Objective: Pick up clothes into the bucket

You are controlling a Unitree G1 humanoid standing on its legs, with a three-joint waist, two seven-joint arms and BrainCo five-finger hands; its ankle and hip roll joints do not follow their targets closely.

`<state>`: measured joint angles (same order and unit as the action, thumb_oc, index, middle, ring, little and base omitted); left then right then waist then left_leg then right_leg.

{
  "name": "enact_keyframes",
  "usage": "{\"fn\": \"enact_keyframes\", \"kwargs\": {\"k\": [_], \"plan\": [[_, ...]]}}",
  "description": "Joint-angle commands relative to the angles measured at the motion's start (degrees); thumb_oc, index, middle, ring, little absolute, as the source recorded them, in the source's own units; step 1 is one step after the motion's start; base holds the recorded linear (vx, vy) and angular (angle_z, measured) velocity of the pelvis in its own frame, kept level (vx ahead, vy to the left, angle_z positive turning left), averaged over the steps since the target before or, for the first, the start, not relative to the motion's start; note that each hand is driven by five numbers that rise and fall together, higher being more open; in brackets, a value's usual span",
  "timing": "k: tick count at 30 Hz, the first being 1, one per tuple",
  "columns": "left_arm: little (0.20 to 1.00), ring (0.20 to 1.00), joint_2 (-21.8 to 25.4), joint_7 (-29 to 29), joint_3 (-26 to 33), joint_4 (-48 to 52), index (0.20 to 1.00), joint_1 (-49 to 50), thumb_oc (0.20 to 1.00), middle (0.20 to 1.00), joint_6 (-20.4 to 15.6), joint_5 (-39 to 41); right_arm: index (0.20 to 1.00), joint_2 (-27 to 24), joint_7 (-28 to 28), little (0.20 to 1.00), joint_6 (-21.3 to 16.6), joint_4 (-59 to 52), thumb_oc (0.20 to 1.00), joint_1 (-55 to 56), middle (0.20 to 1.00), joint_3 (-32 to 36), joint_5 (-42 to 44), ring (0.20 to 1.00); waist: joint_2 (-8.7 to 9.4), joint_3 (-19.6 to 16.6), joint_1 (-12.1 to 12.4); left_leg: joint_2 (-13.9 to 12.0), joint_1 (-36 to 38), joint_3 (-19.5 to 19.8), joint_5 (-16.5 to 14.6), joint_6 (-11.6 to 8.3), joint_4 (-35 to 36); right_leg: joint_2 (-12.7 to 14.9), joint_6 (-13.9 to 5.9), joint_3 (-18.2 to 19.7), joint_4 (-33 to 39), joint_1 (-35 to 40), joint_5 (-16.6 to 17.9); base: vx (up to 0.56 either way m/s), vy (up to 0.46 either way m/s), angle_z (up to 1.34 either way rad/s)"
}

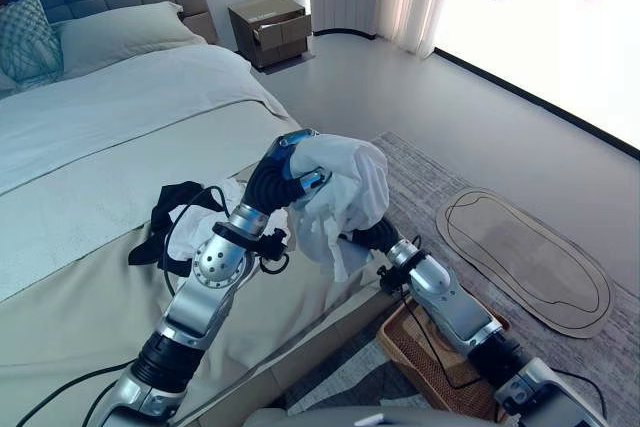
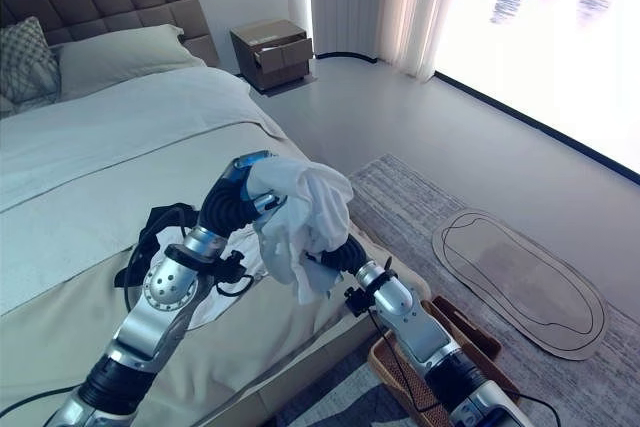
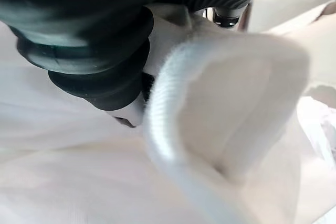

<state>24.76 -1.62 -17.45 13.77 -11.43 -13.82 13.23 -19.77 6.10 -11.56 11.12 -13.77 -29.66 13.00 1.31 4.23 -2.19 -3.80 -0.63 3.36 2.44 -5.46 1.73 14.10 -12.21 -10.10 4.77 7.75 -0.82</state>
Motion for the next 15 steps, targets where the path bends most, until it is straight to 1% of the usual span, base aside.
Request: {"fn": "enact_keyframes", "kwargs": {"k": [1,2,3,4,6,7,8,11,12,14,15], "plan": [[0.200,0.200,-0.73,1.56,1.64,-0.01,0.200,-3.46,0.200,0.200,-4.66,2.64,0.200,2.39,0.40,0.200,-2.71,1.56,0.200,-0.36,0.200,1.68,3.01,0.200,1.80,-2.06,0.47,2.35,0.00,-0.81,-3.55,3.20,-2.63,-1.58,1.94,1.47,-2.42,-6.20,5.17,0.00,0.000,0.00],[0.385,0.385,-0.94,1.84,1.92,-1.00,0.385,-2.95,0.385,0.385,-5.02,2.81,0.200,2.89,0.26,0.200,-2.98,3.03,0.200,0.66,0.200,2.39,4.35,0.200,1.81,-2.09,0.41,2.34,0.07,-0.78,-3.54,3.17,-2.58,-1.64,1.96,1.47,-2.41,-6.13,5.12,0.00,0.000,0.00],[0.903,0.903,-1.08,1.75,2.03,-1.43,0.903,-2.55,0.903,0.903,-5.15,3.14,0.200,3.06,0.07,0.200,-3.09,3.51,0.200,1.11,0.200,2.82,5.11,0.200,1.82,-2.10,0.38,2.34,0.08,-0.80,-3.54,3.16,-2.60,-1.64,1.95,1.43,-2.45,-6.12,5.09,0.00,0.000,0.00],[1.000,1.000,-1.21,1.79,2.19,-2.05,1.000,-2.10,1.000,1.000,-5.38,3.52,0.200,3.17,-0.03,0.200,-3.31,3.98,0.200,1.65,0.200,3.34,6.02,0.200,1.83,-2.10,0.35,2.35,0.09,-0.77,-3.54,3.14,-2.62,-1.66,1.94,1.41,-2.50,-6.14,5.08,0.00,0.000,0.00],[1.000,1.000,-1.33,1.88,2.43,-3.04,1.000,-1.64,1.000,1.000,-5.52,3.56,0.200,3.52,-0.75,0.200,-3.20,2.04,0.200,1.80,0.200,3.98,6.92,0.200,1.84,-2.15,0.23,2.35,0.09,-0.82,-3.57,3.12,-2.61,-1.68,1.97,1.50,-2.49,-6.18,5.11,0.00,0.000,0.00],[1.000,1.000,-1.44,2.35,2.80,-3.88,1.000,-1.47,1.000,1.000,-5.49,2.90,0.200,3.51,-0.16,0.200,-3.48,0.70,0.200,2.89,0.200,4.48,8.12,0.200,1.84,-2.15,0.06,2.30,0.17,-0.90,-3.60,3.13,-2.60,-1.70,1.99,1.58,-2.52,-6.23,5.10,0.00,0.000,0.00],[1.000,1.000,-1.46,2.58,3.33,-5.04,1.000,-0.46,1.000,1.000,-5.34,2.36,0.200,3.22,-0.37,0.200,-2.99,-1.64,0.200,4.01,0.200,6.09,11.43,0.200,1.91,-2.13,-0.19,2.26,0.29,-1.13,-3.67,3.16,-2.61,-1.73,2.02,1.71,-2.58,-6.36,5.11,0.00,0.000,0.00],[1.000,1.000,-1.29,2.99,3.74,-6.18,1.000,0.64,1.000,1.000,-5.50,1.25,0.200,3.23,-0.56,0.200,-3.34,-2.54,0.200,4.82,0.200,7.33,13.48,0.200,1.94,-2.12,-0.18,2.19,0.39,-1.30,-3.70,3.16,-2.58,-1.75,2.01,1.77,-2.58,-6.40,5.08,0.00,0.000,0.00],[1.000,1.000,-0.58,3.21,5.62,-7.82,1.000,2.93,1.000,1.000,-6.04,-0.12,0.200,0.54,0.67,0.200,-3.91,-4.82,0.200,7.92,0.200,11.85,15.98,0.200,2.22,-2.06,-0.23,2.08,0.37,-1.44,-3.69,3.07,-2.68,-1.78,1.97,1.71,-2.62,-6.41,5.03,0.00,0.000,0.00],[1.000,1.000,-0.82,3.65,5.88,-9.35,1.000,4.01,1.000,1.000,-6.15,-0.27,0.200,0.74,0.92,0.200,-3.90,-5.70,0.200,9.41,0.200,12.88,16.76,0.200,2.27,-2.12,-0.29,2.07,0.37,-1.53,-3.71,3.06,-2.70,-1.81,1.94,1.81,-2.63,-6.42,5.03,0.02,-0.007,0.00],[1.000,1.000,-1.40,4.42,5.95,-11.20,1.000,4.62,1.000,1.000,-6.35,-1.10,0.200,1.25,1.01,0.200,-4.42,-4.89,0.200,10.19,0.200,13.38,18.03,0.200,2.21,-2.16,-0.40,1.89,0.81,-1.54,-4.24,3.01,-2.57,-1.96,1.91,1.82,-2.56,-6.04,4.62,0.04,-0.018,-0.01]]}}
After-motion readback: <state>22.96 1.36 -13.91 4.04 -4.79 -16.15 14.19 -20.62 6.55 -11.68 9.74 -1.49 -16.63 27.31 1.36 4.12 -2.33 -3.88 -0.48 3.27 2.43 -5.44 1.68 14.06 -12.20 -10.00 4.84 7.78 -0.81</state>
